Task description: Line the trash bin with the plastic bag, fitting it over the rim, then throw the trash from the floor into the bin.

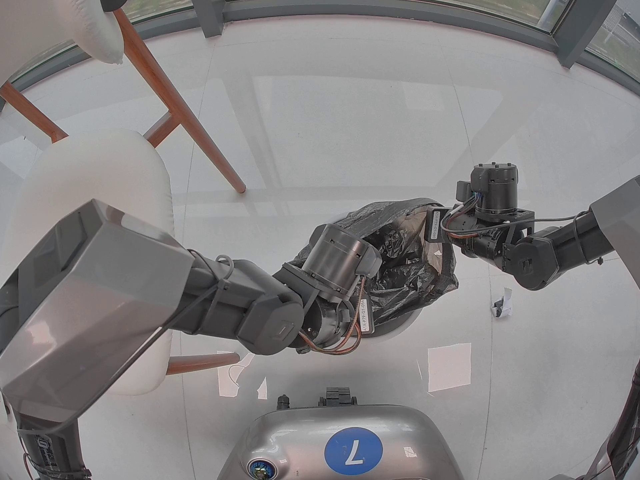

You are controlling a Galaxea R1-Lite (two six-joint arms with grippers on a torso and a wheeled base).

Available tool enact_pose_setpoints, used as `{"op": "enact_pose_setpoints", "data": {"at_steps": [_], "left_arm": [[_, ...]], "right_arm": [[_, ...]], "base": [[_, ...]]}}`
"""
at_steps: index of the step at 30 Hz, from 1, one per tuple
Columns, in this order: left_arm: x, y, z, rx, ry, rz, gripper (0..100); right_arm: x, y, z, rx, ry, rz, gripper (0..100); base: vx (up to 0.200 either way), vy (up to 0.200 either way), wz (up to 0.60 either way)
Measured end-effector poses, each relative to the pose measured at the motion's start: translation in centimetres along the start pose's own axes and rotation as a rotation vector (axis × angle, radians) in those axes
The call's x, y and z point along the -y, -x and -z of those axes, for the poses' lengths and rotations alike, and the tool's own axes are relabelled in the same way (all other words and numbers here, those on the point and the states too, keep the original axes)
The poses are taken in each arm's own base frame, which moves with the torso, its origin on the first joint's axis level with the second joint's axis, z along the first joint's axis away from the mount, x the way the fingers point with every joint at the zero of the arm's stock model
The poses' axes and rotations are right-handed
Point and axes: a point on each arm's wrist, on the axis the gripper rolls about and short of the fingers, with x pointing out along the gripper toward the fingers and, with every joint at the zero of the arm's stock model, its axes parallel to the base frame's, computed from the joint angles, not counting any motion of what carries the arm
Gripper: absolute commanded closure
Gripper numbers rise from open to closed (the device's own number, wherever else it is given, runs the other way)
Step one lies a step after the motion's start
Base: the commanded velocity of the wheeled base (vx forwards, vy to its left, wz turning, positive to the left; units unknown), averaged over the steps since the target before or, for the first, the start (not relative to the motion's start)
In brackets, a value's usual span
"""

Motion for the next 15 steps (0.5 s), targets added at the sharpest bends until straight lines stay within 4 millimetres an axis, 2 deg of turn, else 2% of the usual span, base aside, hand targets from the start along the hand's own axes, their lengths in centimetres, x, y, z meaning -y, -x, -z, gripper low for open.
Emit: {"op": "enact_pose_setpoints", "data": {"at_steps": [15], "left_arm": [[-0.6, -1.4, 1.3, -0.043, -0.021, -0.033, 100]], "right_arm": [[0.0, -0.4, 0.0, 0.004, -0.003, 0.000, 100]], "base": [[0.000, 0.000, 0.00]]}}
